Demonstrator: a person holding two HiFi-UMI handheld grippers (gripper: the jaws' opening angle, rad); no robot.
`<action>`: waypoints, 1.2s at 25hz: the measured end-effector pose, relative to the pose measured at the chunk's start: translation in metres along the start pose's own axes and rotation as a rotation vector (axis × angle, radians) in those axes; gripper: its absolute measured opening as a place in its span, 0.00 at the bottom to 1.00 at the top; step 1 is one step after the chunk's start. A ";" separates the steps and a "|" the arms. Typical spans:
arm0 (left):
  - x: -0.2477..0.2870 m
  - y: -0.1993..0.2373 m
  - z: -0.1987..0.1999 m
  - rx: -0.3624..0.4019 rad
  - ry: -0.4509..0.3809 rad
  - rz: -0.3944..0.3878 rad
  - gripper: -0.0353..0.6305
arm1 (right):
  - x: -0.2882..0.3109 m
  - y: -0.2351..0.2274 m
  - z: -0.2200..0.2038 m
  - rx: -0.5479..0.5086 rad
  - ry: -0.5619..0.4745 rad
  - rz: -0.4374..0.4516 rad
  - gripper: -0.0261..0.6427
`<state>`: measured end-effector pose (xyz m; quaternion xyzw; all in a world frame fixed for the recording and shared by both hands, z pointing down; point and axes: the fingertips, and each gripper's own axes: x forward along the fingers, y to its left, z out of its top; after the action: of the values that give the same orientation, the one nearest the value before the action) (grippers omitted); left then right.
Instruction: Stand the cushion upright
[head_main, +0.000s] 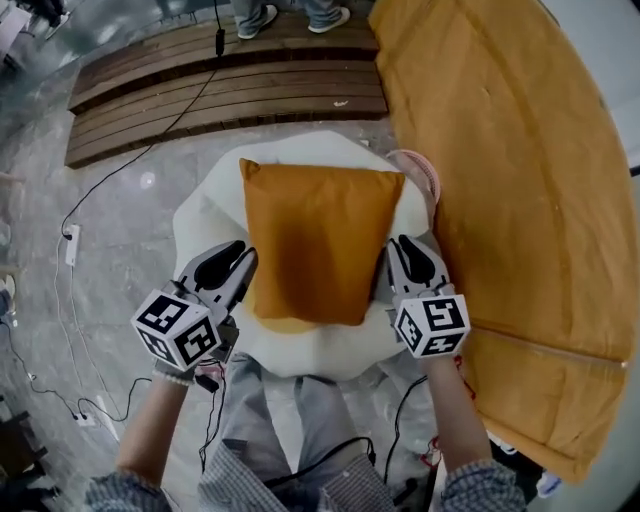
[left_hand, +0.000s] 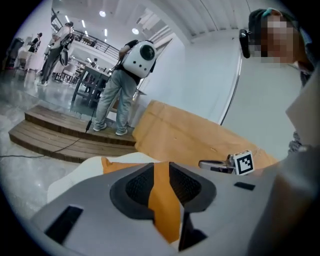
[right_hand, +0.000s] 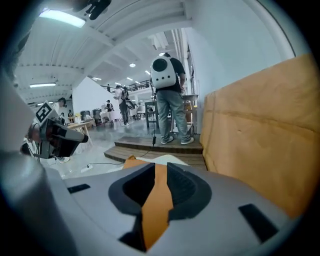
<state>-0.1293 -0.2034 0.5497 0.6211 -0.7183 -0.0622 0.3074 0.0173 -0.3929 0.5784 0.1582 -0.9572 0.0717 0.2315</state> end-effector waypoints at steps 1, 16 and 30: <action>0.008 0.008 -0.006 -0.015 0.008 0.001 0.19 | 0.009 -0.006 -0.007 -0.007 0.010 -0.007 0.15; 0.113 0.153 -0.042 -0.109 0.033 0.157 0.36 | 0.113 -0.098 -0.069 0.066 0.102 -0.074 0.37; 0.163 0.216 -0.061 -0.244 0.003 0.261 0.46 | 0.167 -0.129 -0.102 0.350 0.107 -0.084 0.51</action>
<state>-0.2885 -0.2894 0.7597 0.4806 -0.7795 -0.1077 0.3870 -0.0372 -0.5381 0.7542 0.2317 -0.9089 0.2360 0.2539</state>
